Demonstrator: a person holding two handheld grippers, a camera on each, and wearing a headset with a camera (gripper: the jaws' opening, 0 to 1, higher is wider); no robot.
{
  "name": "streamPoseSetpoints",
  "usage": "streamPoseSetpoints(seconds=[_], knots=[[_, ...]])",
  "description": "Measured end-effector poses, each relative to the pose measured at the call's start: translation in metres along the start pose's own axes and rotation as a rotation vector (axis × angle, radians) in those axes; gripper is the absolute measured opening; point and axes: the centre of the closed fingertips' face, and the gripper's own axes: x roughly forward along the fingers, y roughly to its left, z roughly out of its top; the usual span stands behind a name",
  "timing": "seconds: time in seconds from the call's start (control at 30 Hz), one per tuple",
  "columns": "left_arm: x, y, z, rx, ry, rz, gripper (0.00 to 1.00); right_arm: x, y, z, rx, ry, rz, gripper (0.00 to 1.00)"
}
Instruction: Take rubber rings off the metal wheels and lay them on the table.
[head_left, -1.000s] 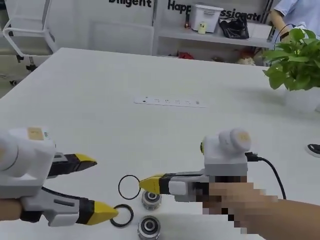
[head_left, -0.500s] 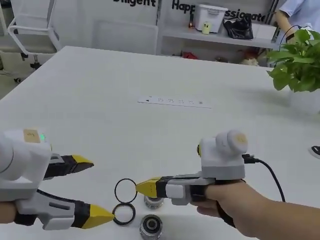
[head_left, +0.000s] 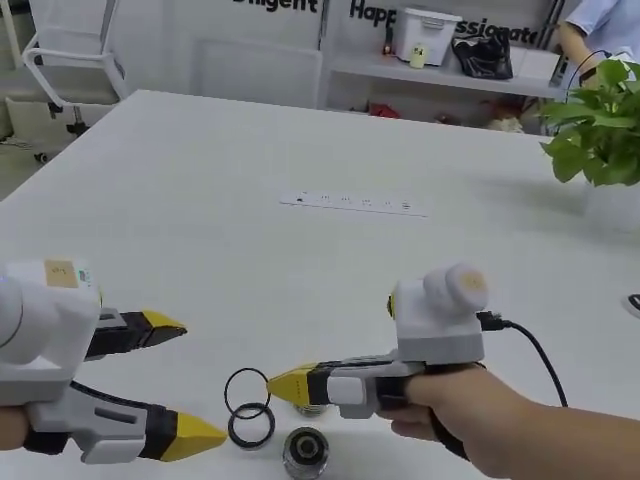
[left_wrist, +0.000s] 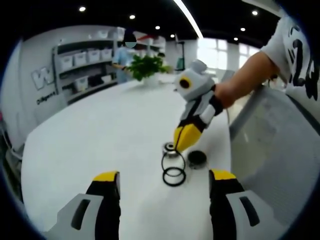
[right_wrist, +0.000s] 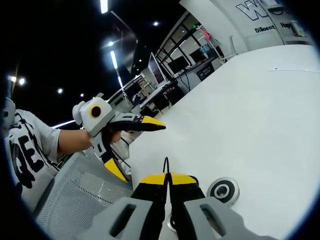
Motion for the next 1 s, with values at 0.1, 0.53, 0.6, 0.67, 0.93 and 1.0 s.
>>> streamPoseSetpoints(seconds=[0.1, 0.53, 0.6, 0.67, 0.93, 1.0], knots=[[0.0, 0.0, 0.0, 0.001, -0.001, -0.001, 0.73, 0.001, -0.001, -0.002, 0.003, 0.008, -0.002, 0.0], [0.0, -0.003, -0.004, 0.013, 0.013, -0.007, 0.74, 0.004, -0.004, -0.013, 0.017, 0.052, -0.007, 0.0], [0.0, -0.003, -0.004, 0.012, 0.013, -0.006, 0.74, 0.004, -0.005, -0.015, 0.019, 0.061, -0.012, 0.0], [0.0, -0.003, -0.004, 0.012, 0.014, -0.007, 0.74, 0.005, -0.005, -0.016, 0.021, 0.063, -0.011, 0.0], [-0.001, -0.004, -0.006, 0.01, 0.016, -0.006, 0.74, 0.007, -0.007, -0.022, 0.022, 0.081, -0.021, 0.0], [-0.001, -0.004, -0.006, 0.01, 0.016, -0.006, 0.74, 0.007, -0.008, -0.022, 0.022, 0.084, -0.024, 0.0]])
